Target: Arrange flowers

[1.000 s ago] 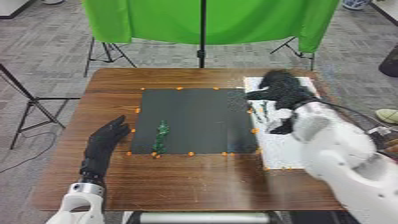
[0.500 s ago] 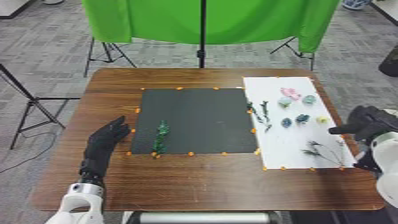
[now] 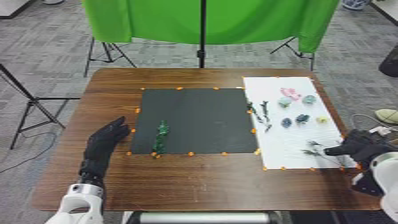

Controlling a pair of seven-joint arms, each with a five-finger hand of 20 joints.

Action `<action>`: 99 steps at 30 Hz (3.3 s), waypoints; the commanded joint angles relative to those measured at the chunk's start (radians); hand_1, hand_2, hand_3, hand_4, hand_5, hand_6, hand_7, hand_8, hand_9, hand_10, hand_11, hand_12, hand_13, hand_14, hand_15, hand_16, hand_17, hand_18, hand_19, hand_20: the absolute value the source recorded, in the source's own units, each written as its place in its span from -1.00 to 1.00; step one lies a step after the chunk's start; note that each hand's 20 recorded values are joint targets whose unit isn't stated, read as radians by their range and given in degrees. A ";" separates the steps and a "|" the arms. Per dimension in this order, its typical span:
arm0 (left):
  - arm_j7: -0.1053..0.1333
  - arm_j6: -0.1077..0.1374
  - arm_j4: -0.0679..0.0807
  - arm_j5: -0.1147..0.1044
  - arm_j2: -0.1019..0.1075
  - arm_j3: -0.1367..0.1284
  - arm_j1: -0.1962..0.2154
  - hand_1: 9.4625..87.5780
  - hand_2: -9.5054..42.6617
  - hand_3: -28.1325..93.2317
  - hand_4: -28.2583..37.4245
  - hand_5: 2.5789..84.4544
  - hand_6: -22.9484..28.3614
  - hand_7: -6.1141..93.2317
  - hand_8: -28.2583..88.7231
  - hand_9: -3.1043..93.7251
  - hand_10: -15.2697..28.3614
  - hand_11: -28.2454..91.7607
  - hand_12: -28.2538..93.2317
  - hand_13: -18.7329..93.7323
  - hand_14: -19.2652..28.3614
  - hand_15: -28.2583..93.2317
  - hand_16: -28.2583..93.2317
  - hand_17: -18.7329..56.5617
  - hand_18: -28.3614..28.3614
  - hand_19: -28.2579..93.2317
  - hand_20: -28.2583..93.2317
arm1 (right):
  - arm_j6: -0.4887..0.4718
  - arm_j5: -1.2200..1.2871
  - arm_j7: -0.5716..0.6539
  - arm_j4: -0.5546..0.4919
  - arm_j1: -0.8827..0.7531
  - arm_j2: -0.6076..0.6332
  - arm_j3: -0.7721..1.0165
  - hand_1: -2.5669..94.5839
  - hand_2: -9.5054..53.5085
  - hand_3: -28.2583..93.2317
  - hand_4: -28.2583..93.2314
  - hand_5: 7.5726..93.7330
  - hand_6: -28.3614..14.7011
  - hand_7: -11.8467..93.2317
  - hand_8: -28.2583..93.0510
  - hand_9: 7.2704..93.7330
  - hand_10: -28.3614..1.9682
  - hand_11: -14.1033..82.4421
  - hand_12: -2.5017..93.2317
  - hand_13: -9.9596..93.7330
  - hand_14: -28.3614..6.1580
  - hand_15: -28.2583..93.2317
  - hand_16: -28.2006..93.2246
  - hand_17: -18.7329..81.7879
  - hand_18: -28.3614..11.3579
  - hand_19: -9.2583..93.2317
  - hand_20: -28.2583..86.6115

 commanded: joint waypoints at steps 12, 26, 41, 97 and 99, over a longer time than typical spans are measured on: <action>-0.011 0.004 0.004 -0.001 -0.013 0.011 0.022 -0.60 -0.66 0.53 -0.87 -0.02 0.01 -0.64 -0.62 -0.09 0.26 -0.27 -0.30 -0.11 0.48 -0.23 -0.50 -0.37 0.41 -0.50 -0.21 | 0.392 -0.090 -0.099 -0.036 0.065 0.004 -0.154 0.26 -1.00 0.39 -0.85 0.69 0.38 -0.33 -0.33 0.87 0.24 -0.28 -0.06 0.84 0.38 0.53 0.02 0.59 -0.24 1.00 0.53; -0.012 -0.013 0.012 0.004 -0.015 0.027 0.002 -0.60 -0.66 0.53 -0.87 -0.02 0.01 -0.64 -0.62 -0.09 0.26 -0.27 -0.30 -0.11 0.48 -0.23 -0.50 -0.37 0.41 -0.50 -0.21 | 0.437 0.009 -0.057 0.026 0.702 -0.247 -0.813 0.29 -1.00 0.38 -0.82 0.74 0.35 -0.36 -0.32 0.91 0.24 -0.22 -0.08 0.89 0.43 0.50 0.02 0.63 -0.23 1.00 0.54; -0.017 -0.005 0.003 0.002 -0.013 0.027 0.018 -0.60 -0.66 0.53 -0.87 -0.02 0.01 -0.64 -0.62 -0.09 0.26 -0.27 -0.30 -0.11 0.49 -0.23 -0.50 -0.37 0.41 -0.50 -0.21 | 0.435 0.121 0.078 0.214 0.851 -0.465 -1.050 0.32 -1.00 0.33 -0.78 0.75 0.30 -0.39 -0.29 0.94 0.19 -0.15 -0.15 0.95 0.49 0.46 0.02 0.70 -0.17 1.00 0.53; -0.047 -0.052 0.004 0.013 -0.017 0.021 0.011 -0.60 -0.67 0.52 -0.85 -0.04 0.00 -0.66 -0.61 -0.10 0.26 -0.28 -0.29 -0.12 0.49 -0.24 -0.50 -0.38 0.42 -0.50 -0.21 | 0.172 0.159 0.067 0.091 0.724 -0.351 -0.981 -0.39 -0.55 0.36 -0.71 0.61 0.18 -0.53 -0.66 0.94 -0.09 0.01 -0.37 1.00 0.35 0.38 0.05 0.71 -0.21 1.00 0.48; -0.048 -0.050 0.003 0.014 -0.018 0.020 0.013 -0.59 -0.66 0.52 -0.85 -0.04 0.00 -0.66 -0.61 -0.10 0.26 -0.28 -0.29 -0.12 0.49 -0.24 -0.50 -0.38 0.42 -0.50 -0.21 | 0.156 0.172 0.066 0.078 0.718 -0.350 -0.982 -0.39 -0.54 0.36 -0.71 0.61 0.18 -0.53 -0.66 0.95 -0.10 0.01 -0.37 1.00 0.35 0.38 0.05 0.71 -0.21 1.00 0.47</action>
